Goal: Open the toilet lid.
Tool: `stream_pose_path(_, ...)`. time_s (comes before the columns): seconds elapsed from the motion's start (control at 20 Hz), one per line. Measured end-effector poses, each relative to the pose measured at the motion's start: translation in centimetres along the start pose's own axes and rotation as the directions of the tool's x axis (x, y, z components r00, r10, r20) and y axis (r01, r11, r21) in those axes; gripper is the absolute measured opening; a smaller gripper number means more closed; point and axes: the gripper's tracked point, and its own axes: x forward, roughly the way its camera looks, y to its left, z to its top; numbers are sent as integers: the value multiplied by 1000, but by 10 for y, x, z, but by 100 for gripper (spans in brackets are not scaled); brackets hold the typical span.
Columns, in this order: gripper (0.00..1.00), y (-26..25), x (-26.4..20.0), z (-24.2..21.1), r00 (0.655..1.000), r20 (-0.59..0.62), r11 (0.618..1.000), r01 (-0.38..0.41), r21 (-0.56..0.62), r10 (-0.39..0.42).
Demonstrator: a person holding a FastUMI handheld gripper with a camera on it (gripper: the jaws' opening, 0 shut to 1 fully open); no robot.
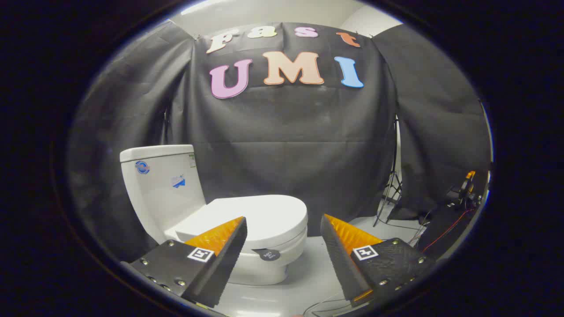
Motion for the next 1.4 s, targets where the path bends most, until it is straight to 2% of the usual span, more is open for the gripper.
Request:
stream_pose_path(0.45,99,9,3,-5,1000,-16,1000,-9,5,9)
stream_pose_path(0.7,99,21,14,-6,999,-40,996,6,93,-2)
stream_pose_path(0.85,100,35,22,-13,998,-67,996,-6,92,12)
stream_pose_path(1.15,100,58,43,-38,981,-182,996,-60,59,70)
stream_pose_path(1.4,100,65,59,-59,950,-297,988,-55,145,96)
